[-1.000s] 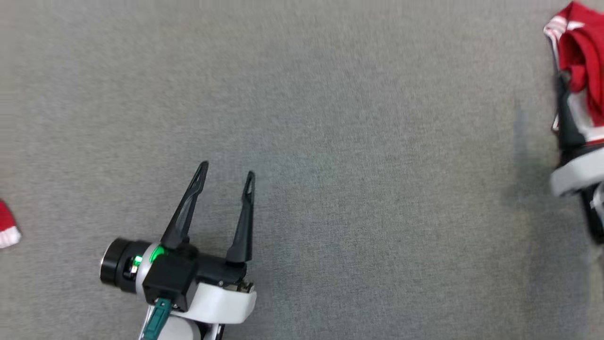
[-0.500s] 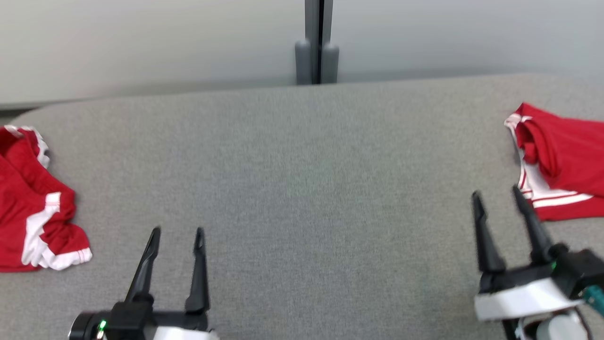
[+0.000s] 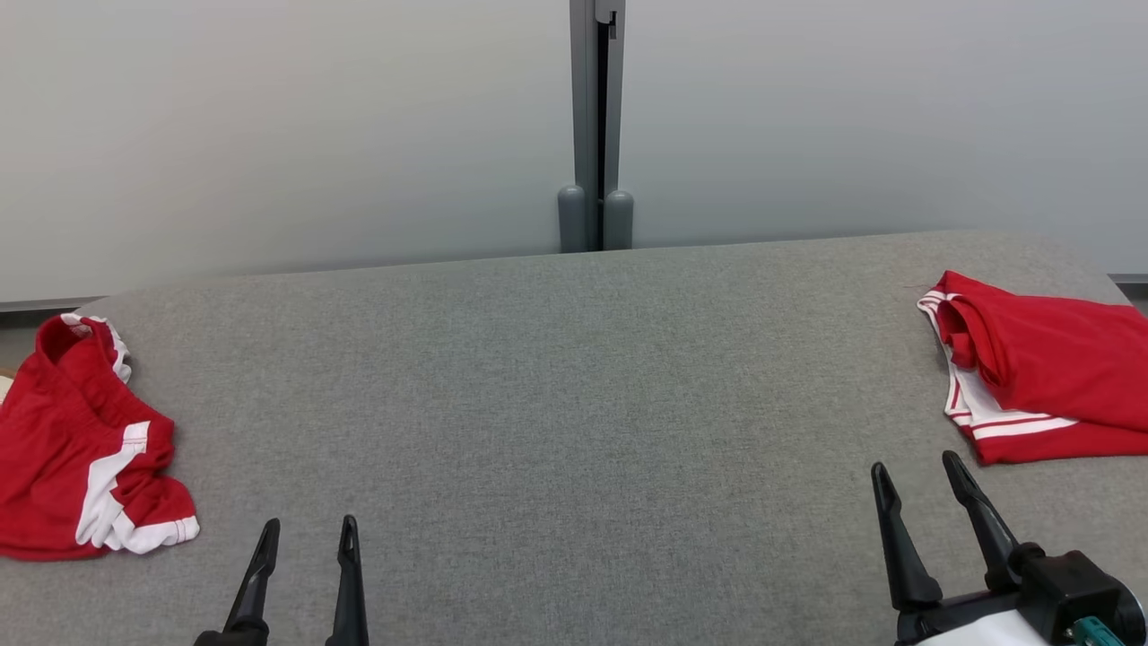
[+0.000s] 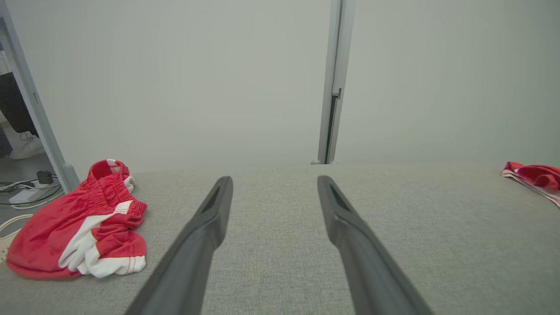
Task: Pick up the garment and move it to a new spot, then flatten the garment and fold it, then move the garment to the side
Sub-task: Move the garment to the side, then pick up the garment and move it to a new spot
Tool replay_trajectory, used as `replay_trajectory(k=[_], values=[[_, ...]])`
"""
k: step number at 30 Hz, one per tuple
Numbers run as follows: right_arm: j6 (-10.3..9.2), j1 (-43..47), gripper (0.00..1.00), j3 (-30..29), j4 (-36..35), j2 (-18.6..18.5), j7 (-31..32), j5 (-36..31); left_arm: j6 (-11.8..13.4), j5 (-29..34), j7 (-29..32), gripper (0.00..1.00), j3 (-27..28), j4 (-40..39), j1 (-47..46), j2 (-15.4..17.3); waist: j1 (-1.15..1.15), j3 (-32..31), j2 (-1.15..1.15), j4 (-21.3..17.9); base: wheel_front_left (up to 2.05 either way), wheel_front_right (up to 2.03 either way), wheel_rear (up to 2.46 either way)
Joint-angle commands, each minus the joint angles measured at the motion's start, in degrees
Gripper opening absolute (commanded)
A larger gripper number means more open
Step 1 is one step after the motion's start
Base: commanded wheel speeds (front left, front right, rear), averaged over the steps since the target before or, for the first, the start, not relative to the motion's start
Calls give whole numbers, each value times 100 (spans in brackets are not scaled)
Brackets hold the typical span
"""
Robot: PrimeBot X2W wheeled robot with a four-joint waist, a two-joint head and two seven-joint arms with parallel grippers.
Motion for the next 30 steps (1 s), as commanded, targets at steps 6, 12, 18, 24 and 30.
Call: replay_trajectory(k=[6,12,18,24,30], values=[[-9,130,100,111,63,31,-5,-27,-24,-52,-9,100,66,59,25,14,0,-57,0,18,0,0,0],[-9,156,100,124,59,3,-5,27,-86,-7,-9,100,75,82,32,14,0,-21,0,19,0,0,0],[-9,162,100,90,64,6,-5,55,-130,-11,-9,100,79,109,-73,17,0,54,0,171,0,0,0],[-9,172,100,143,44,-35,-6,84,-135,-60,-9,100,85,118,-188,16,0,135,0,790,0,0,0],[-8,178,100,153,42,-5,-5,78,-61,-79,-10,100,80,64,-150,17,0,193,0,1548,0,0,0]])
